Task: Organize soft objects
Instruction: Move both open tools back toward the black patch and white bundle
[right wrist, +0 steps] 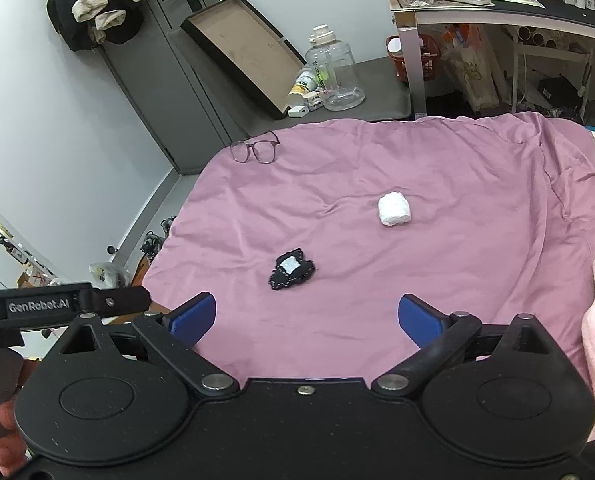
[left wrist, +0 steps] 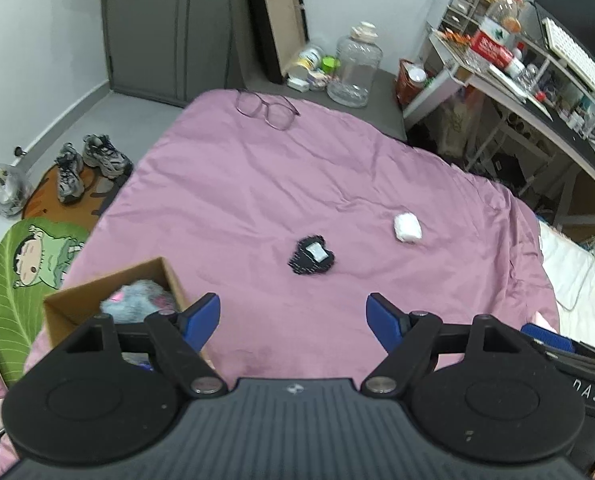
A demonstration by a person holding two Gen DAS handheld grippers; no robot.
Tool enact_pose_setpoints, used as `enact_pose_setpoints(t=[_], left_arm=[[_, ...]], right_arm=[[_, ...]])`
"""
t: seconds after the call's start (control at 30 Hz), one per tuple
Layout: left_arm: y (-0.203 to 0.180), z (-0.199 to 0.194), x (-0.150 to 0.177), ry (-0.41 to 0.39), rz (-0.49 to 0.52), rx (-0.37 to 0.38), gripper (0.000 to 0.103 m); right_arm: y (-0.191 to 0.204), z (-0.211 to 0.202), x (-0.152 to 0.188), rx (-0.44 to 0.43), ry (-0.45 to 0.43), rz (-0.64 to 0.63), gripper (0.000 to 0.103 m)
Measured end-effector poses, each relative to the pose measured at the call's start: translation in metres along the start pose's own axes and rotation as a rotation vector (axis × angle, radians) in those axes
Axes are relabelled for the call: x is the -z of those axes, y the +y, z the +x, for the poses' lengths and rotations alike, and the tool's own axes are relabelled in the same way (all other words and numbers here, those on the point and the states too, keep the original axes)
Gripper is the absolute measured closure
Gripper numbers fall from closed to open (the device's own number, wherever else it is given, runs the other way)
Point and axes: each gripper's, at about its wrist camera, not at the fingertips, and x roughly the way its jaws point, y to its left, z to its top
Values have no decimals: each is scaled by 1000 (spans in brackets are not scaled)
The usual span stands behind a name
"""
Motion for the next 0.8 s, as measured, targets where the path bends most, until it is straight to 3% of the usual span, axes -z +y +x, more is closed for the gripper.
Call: enact_pose_setpoints(t=[0.4, 0.43, 0.5, 0.8], left_arm=[[-33, 44, -3, 70, 92, 2, 24], [-35, 48, -4, 70, 89, 0, 23], [-37, 55, -6, 62, 82, -11, 11], [-29, 84, -22, 28, -4, -51, 1]], right_arm=[[-30, 33, -13, 3, 54, -39, 0], [-32, 37, -14, 6, 57, -38, 0], [-38, 43, -17, 13, 60, -39, 0], [-63, 76, -24, 40, 83, -30, 0]])
